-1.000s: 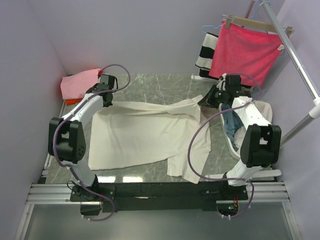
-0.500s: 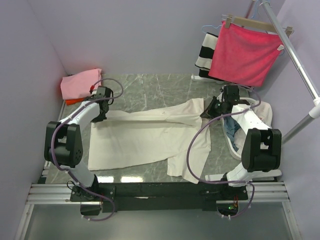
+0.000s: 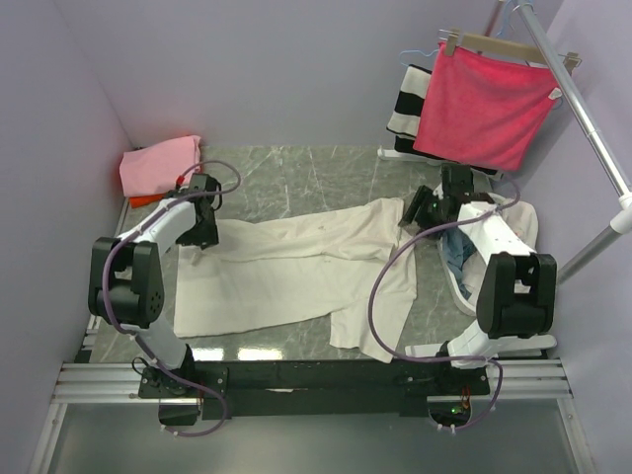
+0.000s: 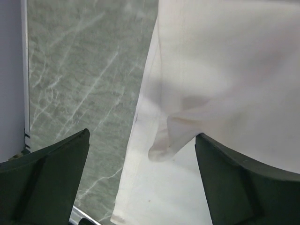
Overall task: Fold and stack the t-shirts
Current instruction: Fold the tshirt
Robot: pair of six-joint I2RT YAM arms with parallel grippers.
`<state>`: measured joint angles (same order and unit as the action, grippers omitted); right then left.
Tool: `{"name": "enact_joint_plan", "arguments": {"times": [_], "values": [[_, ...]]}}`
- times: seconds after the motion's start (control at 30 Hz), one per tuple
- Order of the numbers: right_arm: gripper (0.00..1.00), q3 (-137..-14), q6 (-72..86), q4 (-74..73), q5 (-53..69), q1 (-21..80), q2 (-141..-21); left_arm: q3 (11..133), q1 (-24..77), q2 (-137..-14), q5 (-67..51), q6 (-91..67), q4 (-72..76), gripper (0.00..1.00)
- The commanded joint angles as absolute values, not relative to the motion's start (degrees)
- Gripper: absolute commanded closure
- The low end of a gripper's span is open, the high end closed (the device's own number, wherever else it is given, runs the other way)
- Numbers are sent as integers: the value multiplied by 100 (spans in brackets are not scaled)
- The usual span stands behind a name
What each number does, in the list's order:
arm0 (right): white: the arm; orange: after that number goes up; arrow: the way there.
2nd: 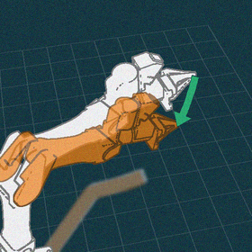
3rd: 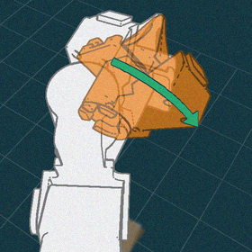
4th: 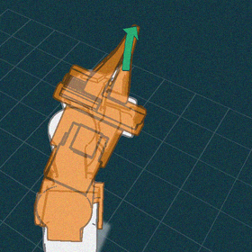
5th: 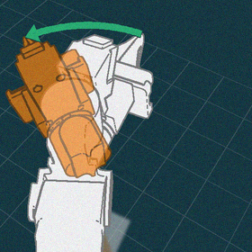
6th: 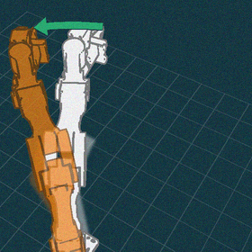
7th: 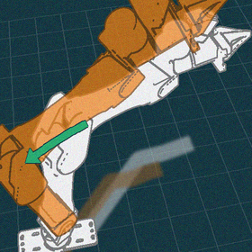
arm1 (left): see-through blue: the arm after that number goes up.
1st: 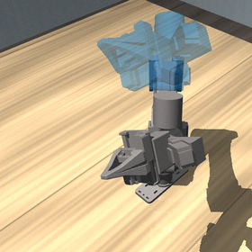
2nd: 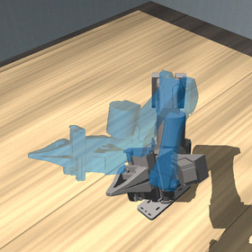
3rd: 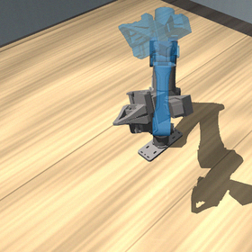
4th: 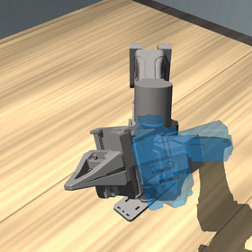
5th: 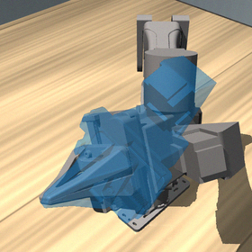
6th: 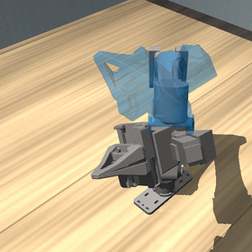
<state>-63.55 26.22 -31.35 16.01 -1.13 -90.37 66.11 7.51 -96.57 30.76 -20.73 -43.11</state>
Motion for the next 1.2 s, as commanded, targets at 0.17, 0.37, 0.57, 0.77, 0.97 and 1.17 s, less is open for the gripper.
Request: {"name": "enact_joint_plan", "arguments": {"times": [0.17,0.37,0.57,0.77,0.97,1.17], "values": [[35,-8392,2435,-2812,1363,-70,-10536,7813,747,-10325,2725,-2092,-3579,1],[35,-9527,2101,-3533,1020,-26,-11609,7709,730,-10749,2690,-2153,-3507,1],[35,-9668,1952,-3586,1186,-26,-11891,7217,580,-10661,2462,-2250,-3200,1],[37,-9966,1881,-3744,1476,114,-12234,6917,325,-10661,2198,-2338,-2971,1],[39,-10248,1828,-3876,1591,132,-12480,6812,62,-10573,1768,-2391,-2568,1],[44,-10309,1811,-3832,1723,141,-12594,6811,-299,-10740,1117,-2400,-2119,7]]}}
